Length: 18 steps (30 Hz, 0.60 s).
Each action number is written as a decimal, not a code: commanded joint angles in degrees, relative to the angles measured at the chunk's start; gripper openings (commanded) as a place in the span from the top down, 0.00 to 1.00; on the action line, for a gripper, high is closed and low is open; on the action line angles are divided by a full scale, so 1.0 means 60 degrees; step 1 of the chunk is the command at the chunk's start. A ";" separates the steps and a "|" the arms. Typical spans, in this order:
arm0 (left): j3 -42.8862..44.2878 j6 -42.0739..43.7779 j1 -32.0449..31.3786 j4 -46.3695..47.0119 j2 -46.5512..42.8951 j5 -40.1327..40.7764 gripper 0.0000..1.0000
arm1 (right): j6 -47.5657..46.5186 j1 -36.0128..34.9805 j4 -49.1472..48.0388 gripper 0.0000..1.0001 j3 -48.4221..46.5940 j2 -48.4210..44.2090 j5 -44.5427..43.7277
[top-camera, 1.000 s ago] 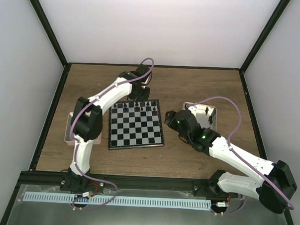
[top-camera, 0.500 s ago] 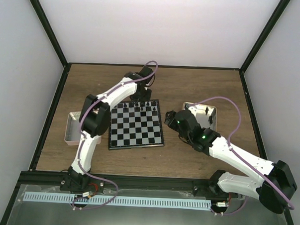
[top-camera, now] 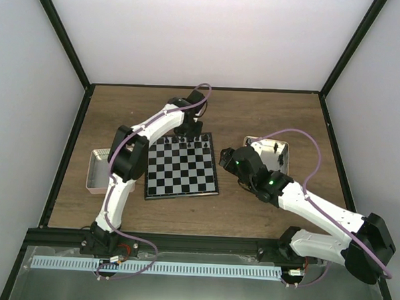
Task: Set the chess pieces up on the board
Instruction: Place the chess piece on the chessboard.
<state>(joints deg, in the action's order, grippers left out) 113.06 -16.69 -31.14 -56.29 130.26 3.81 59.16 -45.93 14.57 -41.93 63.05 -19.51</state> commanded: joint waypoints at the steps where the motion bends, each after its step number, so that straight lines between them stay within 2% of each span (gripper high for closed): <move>1: 0.0186 0.0115 -0.0009 -0.0051 0.0102 -0.0072 0.90 | 0.0003 0.0052 -0.0077 0.27 -0.0121 0.0001 -0.0220; 4: 0.0224 0.0166 -0.0007 -0.0055 0.0082 -0.0073 0.87 | -0.0001 0.0047 -0.0063 0.28 -0.0140 -0.0009 -0.0214; 8: 0.0397 0.0355 -0.0011 -0.0042 -0.0117 -0.0041 0.75 | 0.0083 0.0049 -0.0038 0.28 -0.0140 -0.0073 -0.0309; 15: 0.0776 0.0480 -0.0011 -0.0141 -0.0684 0.0082 0.65 | -0.0238 0.0052 0.0155 0.27 -0.0365 -0.0158 -0.0768; 18: 0.0651 0.0467 -0.0011 -0.0087 -0.1101 0.0210 0.64 | -0.0556 0.0060 0.0429 0.28 -0.0601 -0.0059 -0.1090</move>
<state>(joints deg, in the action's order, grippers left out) 115.94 -14.52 -31.14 -56.75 128.64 3.95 58.28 -45.93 15.18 -42.13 63.02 -21.34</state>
